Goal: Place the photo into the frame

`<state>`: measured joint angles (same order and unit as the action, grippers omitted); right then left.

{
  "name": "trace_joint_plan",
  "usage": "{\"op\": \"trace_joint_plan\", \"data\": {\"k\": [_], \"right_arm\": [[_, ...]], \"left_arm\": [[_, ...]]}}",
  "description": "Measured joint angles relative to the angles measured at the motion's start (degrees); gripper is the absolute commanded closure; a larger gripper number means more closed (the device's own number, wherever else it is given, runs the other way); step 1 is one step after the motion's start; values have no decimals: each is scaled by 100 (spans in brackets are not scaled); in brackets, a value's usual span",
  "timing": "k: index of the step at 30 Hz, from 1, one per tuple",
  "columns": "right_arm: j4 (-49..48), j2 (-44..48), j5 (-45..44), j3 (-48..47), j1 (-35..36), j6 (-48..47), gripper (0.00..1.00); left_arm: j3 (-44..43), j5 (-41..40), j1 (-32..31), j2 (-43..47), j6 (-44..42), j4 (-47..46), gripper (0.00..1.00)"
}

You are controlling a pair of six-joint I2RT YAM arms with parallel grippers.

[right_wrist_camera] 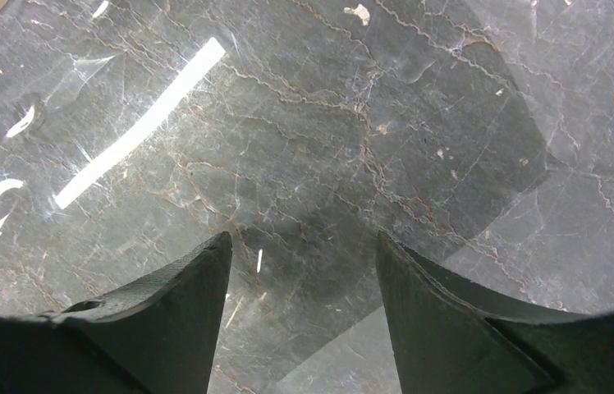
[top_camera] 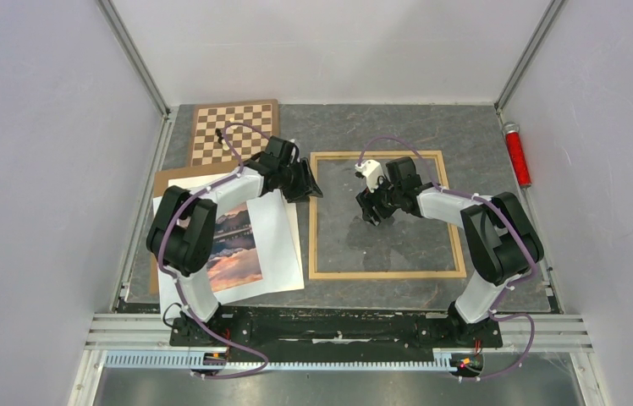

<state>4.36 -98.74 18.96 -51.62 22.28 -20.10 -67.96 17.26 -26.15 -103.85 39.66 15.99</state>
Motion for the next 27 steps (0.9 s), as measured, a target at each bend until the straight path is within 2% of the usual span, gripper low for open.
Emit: {"op": "trace_joint_plan", "data": {"k": [11, 27], "right_arm": [[2, -2, -2, 0, 0, 0, 31], [2, 26, -107, 50, 0, -13, 31]], "left_arm": [[-372, -474, 11, -15, -643, 367, 47], [-385, -330, -61, -101, -1080, 621, 48]]}}
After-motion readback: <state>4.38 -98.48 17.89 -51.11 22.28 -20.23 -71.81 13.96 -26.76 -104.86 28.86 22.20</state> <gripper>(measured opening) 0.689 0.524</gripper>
